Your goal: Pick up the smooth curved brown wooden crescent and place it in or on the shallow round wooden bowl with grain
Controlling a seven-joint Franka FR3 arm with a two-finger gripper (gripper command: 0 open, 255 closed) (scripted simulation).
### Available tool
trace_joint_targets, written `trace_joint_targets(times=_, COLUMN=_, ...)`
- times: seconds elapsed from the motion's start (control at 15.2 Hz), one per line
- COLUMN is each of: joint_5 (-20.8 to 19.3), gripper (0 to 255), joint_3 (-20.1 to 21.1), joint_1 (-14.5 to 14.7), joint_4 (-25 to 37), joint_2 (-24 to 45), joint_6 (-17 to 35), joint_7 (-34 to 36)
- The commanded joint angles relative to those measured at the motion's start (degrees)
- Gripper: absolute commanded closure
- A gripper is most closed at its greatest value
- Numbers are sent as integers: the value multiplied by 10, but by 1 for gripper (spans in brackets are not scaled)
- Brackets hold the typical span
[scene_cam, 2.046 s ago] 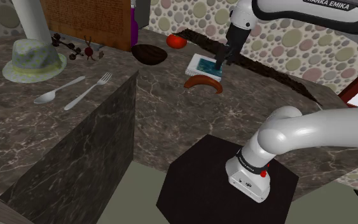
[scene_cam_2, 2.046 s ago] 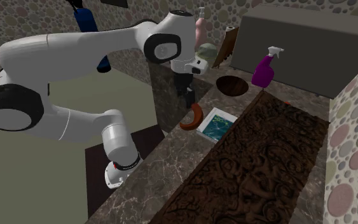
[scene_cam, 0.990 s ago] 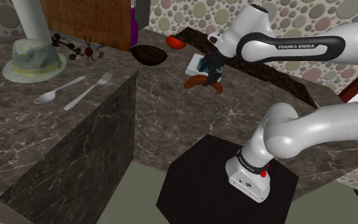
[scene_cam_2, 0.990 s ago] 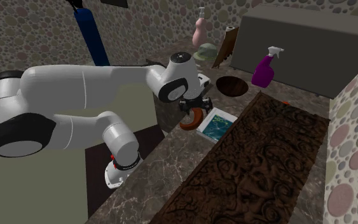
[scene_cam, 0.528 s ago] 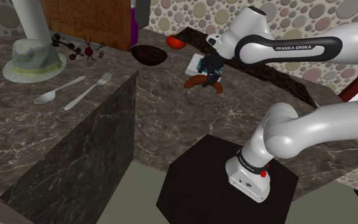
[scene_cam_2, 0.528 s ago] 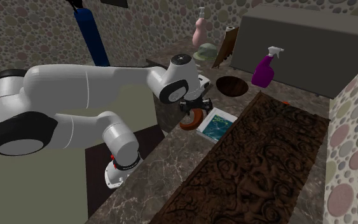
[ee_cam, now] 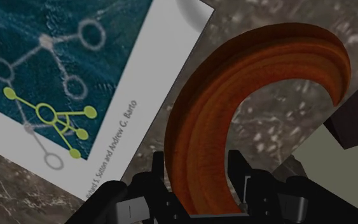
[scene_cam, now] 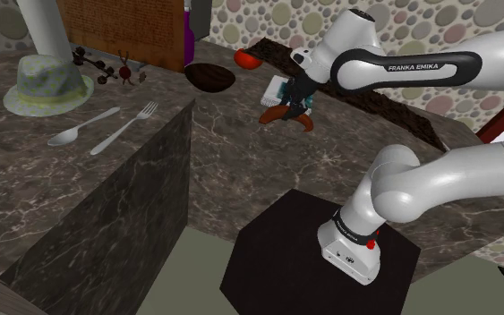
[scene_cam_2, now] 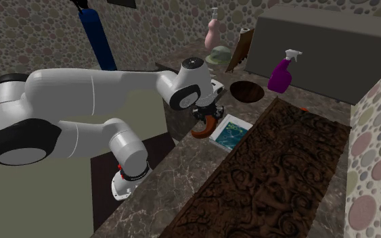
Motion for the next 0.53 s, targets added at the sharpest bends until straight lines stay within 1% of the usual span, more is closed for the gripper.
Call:
trace_joint_targets(times=0.0, joint_5=0, gripper=255, joint_3=0, joint_1=0, joint_4=0, joint_2=0, joint_6=0, joint_7=0)
trace_joint_targets(times=0.13, joint_5=0, gripper=255, joint_3=0, joint_1=0, joint_4=0, joint_2=0, joint_6=0, joint_7=0)
trace_joint_targets(times=0.46, joint_5=9, gripper=255, joint_3=9, joint_1=4, joint_4=32, joint_2=-11, joint_6=-43, joint_7=-1)
